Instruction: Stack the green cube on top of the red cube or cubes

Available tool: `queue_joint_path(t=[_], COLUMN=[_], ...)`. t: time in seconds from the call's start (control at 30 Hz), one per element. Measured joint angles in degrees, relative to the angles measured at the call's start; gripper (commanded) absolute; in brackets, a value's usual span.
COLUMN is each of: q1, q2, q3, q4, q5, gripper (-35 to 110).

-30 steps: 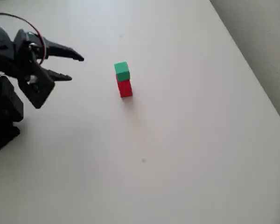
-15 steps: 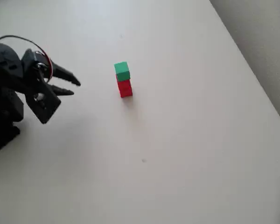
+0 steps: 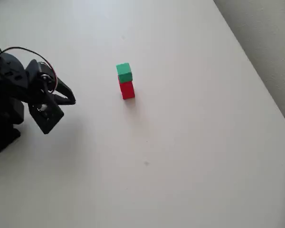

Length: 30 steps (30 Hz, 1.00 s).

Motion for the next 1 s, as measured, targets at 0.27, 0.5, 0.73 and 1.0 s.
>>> queue_joint_path(t=[0.27, 0.5, 0.73, 1.0], q1=[1.7, 3.3, 4.5, 6.9], q2=[-0.4, -0.4, -0.4, -0.4], q3=[0.8, 0.8, 0.8, 0.8], q4=[-0.1, -0.1, -0.1, -0.1], q5=[1.4, 3.3, 5.8, 9.2], gripper=[-2, -2, -2, -2])
